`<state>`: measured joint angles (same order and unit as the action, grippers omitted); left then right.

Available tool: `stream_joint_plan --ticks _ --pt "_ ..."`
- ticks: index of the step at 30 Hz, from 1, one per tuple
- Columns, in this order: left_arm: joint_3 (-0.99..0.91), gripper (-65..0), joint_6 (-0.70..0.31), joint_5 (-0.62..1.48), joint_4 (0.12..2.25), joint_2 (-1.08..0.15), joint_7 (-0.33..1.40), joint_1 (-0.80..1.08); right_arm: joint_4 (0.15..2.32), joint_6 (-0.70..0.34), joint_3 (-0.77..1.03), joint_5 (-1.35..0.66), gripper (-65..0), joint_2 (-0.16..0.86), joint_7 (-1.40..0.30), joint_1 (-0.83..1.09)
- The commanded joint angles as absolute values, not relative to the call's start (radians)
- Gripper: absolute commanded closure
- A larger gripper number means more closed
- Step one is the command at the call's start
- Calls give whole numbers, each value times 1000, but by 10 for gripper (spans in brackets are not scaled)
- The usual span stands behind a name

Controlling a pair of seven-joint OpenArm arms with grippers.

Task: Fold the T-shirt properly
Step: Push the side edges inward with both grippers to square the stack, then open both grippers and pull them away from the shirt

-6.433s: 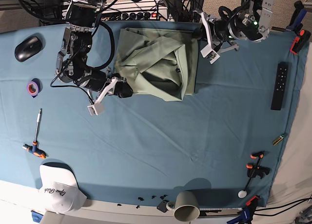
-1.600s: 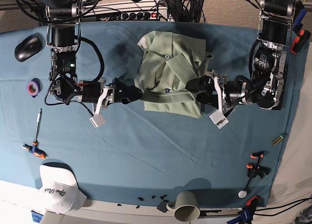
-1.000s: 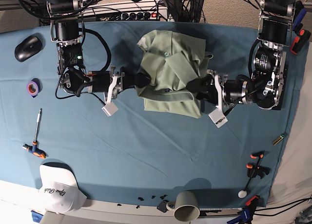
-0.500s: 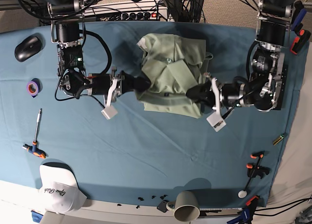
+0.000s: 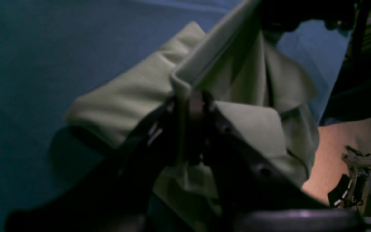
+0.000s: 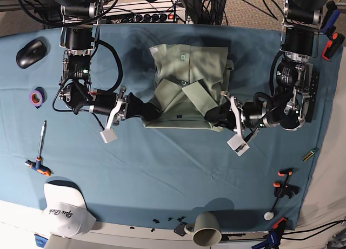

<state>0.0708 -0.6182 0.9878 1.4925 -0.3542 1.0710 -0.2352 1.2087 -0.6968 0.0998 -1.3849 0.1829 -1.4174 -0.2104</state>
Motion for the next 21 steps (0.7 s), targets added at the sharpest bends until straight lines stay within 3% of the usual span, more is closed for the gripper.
stream_joint_plan --ticks 1,9,10,14,21 --pt "63 0 -618 997 1508 -363 1054 -258 1222 -698 104 -1400 0 194 -1396 -235" --pt "63 0 -618 986 1507 -363 1053 -258 1222 -698 104 -1308 0 194 -1396 -235" --pt "63 -17 -618 986 1507 -363 1053 -258 1222 -698 104 -1308 -9 194 -1396 -235" --pt "63 -261 -626 983 1507 -363 1053 -258 1222 -698 104 -1308 -225 194 -1396 -235" --pt "63 -284 -625 934 1508 -363 1030 -258 1222 -698 107 -1309 -243 194 -1396 -236"
